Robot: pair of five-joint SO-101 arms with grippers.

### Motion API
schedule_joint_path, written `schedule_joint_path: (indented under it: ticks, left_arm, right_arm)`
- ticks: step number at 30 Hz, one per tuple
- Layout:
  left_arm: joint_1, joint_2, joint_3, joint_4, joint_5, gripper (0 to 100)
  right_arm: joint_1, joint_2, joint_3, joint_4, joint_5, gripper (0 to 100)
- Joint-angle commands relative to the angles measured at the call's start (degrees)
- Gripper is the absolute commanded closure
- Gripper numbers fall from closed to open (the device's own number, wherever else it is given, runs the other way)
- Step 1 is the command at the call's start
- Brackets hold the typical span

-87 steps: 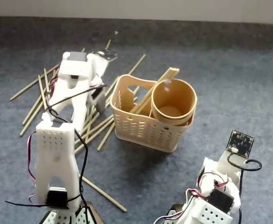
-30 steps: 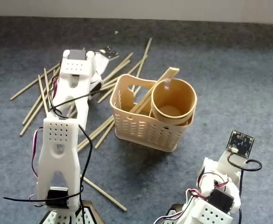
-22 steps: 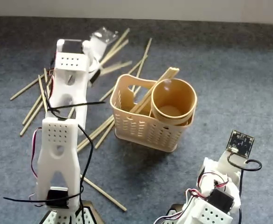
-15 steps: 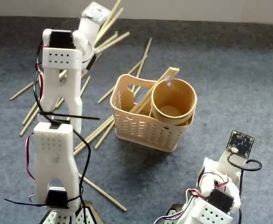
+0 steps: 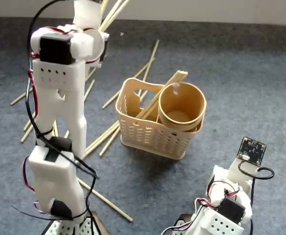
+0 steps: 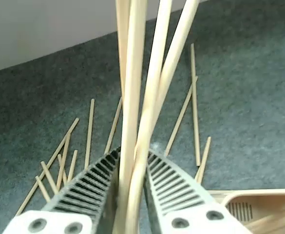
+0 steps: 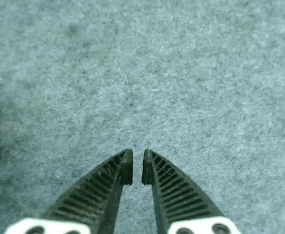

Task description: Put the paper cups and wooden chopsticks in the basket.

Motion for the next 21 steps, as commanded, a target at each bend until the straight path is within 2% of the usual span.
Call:
schedule_joint_path:
  ticks: [1, 6, 11, 21]
  left_arm:
    - [5.4, -5.1, -0.6, -3.4, 4.2, 100]
    - [11.9, -6.2, -0.6, -8.7, 8.7, 100]
    - [17.6, -6.3, -0.6, -8.7, 9.3, 100]
    - [20.2, -6.4, -0.6, -4.5, 10.9, 100]
  right_arm:
    - [0.0, -0.2, 8.6, 0.4, 0.4, 94.3]
    - [0.0, -0.2, 8.6, 0.4, 0.4, 94.3]
    - [0.0, -0.2, 8.6, 0.4, 0.4, 94.3]
    - [0.0, -0.2, 8.6, 0.4, 0.4, 94.3]
